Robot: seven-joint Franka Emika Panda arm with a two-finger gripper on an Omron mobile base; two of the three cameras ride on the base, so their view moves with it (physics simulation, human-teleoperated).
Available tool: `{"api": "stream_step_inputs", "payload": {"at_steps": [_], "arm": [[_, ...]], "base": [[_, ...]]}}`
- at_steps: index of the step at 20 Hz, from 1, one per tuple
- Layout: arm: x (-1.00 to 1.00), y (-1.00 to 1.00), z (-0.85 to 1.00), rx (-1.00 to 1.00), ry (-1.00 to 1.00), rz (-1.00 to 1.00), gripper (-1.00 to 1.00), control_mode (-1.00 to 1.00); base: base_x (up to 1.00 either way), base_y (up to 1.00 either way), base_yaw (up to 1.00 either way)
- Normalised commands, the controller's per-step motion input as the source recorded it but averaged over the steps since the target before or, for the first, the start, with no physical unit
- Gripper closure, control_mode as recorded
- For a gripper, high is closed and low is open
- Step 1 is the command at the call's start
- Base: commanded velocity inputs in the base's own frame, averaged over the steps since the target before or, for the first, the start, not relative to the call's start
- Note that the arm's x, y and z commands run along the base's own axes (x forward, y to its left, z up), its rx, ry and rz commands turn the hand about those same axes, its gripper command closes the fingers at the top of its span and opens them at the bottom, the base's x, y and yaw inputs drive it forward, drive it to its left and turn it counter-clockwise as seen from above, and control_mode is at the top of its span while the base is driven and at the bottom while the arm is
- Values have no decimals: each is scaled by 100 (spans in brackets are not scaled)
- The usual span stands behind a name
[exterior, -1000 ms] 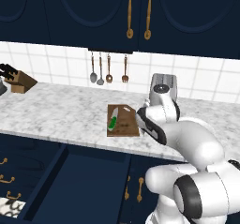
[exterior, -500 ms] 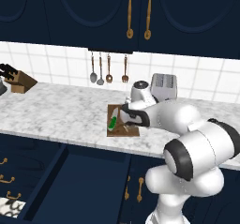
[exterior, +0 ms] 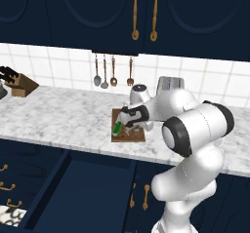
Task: Pick up the knife from the drawer and place it on the cutting board. Then place the meat from the plate to the cutting board.
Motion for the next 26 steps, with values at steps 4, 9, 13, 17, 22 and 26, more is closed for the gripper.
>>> {"api": "stream_step_inputs", "payload": {"at_steps": [4,9,13,17,22,26], "arm": [[28,1,-22,0,0,4,100,-100],[37,7,-17,0,0,1,100,-100],[24,1,-25,0,0,1,-100,-100],[1,0,-8,0,0,1,-100,-100],[-35,-7,15,0,-1,0,-100,-100],[-46,-4,59,0,-10,0,-100,-100]], "base": [[0,0,0],[0,0,0],[0,0,0],[0,0,0],[0,0,0],[0,0,0]]}}
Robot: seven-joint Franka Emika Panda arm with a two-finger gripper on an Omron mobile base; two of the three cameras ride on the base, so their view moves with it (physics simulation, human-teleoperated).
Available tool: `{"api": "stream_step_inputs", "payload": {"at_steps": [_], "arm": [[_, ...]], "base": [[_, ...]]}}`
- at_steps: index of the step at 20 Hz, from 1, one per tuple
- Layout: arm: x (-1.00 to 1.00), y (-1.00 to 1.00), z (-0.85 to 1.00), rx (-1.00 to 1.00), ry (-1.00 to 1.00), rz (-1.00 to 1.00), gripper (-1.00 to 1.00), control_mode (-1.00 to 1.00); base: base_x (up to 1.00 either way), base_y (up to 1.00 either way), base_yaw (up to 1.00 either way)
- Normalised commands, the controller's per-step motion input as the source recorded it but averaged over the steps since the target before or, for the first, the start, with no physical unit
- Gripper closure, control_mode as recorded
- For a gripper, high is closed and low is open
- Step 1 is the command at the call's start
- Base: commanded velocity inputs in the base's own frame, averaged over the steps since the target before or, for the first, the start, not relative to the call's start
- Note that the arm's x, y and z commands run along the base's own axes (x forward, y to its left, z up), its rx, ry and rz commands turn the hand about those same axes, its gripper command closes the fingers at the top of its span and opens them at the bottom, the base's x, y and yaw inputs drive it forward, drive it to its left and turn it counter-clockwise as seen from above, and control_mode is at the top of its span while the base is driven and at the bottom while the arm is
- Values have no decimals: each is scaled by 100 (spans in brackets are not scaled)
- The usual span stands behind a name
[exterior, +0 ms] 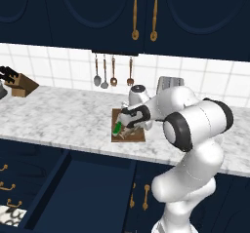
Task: Pick up the knife from the drawer and place it on the cutting board. Then place the meat from the plate to the cutting board.
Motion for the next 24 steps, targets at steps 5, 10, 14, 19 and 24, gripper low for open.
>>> {"api": "stream_step_inputs", "payload": {"at_steps": [5,10,14,19,24], "arm": [[-79,-2,63,0,-8,0,-100,-100],[-100,-23,74,0,-1,3,-100,-100],[-100,-57,59,5,-1,9,-100,-100],[-100,-94,36,14,-11,4,-100,-100],[-99,-99,28,20,-29,0,-100,-100]], "base": [[0,0,0],[0,0,0],[0,0,0],[0,0,0],[0,0,0]]}}
